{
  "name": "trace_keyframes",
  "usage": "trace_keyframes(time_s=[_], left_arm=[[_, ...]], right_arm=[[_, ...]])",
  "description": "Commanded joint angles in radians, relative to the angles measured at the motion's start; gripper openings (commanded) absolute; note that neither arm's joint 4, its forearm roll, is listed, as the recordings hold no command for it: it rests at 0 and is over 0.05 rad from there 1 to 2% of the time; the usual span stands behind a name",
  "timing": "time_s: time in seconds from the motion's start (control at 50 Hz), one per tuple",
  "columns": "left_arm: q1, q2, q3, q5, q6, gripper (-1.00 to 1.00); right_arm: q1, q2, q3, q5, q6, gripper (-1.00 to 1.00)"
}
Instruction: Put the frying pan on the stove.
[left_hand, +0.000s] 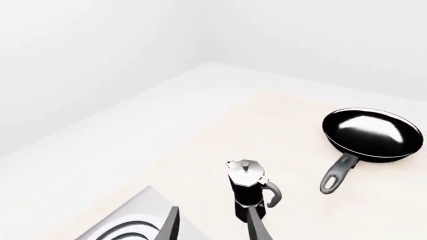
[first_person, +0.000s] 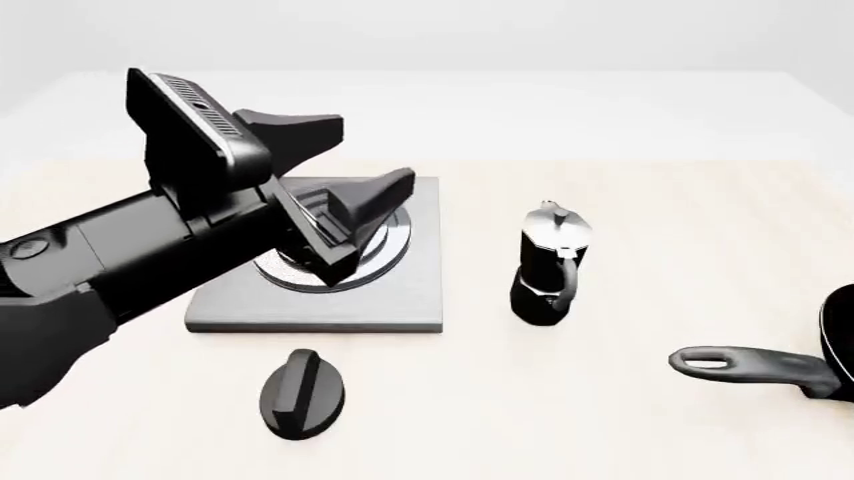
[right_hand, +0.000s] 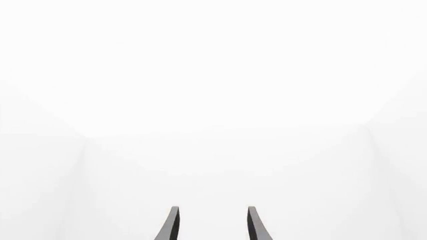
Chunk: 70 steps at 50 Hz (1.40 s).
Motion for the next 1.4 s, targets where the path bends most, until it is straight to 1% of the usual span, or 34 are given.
trace_keyframes(time_s=[0.02,0.18,0.36,0.7,0.86,1.0,1.28,1.4], left_arm=[[-0.052,0.052,-0.049,0.001,0.004,1.00],[-0.085,0.082,-0.077,0.003,0.005,1.00],[-0.126,0.128,-0.137,0.029,0.020,1.00],[-0.183,0.194,-0.214,0.049,0.027,1.00],[-0.207,0.227,-0.236,0.044,0.026,1.00],[-0.231,0.243,-0.268,0.061,0.034,1.00],[-0.301,0.329,-0.361,0.097,0.039,1.00],[-0.310,0.357,-0.384,0.100,0.040,1.00]], right_arm=[[0.003,0.000,-0.005,0.002,0.001,1.00],[0.003,0.000,-0.014,0.008,0.005,1.00],[-0.001,0.000,-0.027,0.017,0.016,1.00],[0.001,0.000,-0.052,0.031,0.028,1.00],[0.013,0.000,-0.051,0.032,0.026,1.00],[0.023,0.000,-0.055,0.033,0.026,1.00],[0.038,0.000,-0.073,0.043,0.029,1.00],[0.036,0.000,-0.075,0.043,0.032,1.00]])
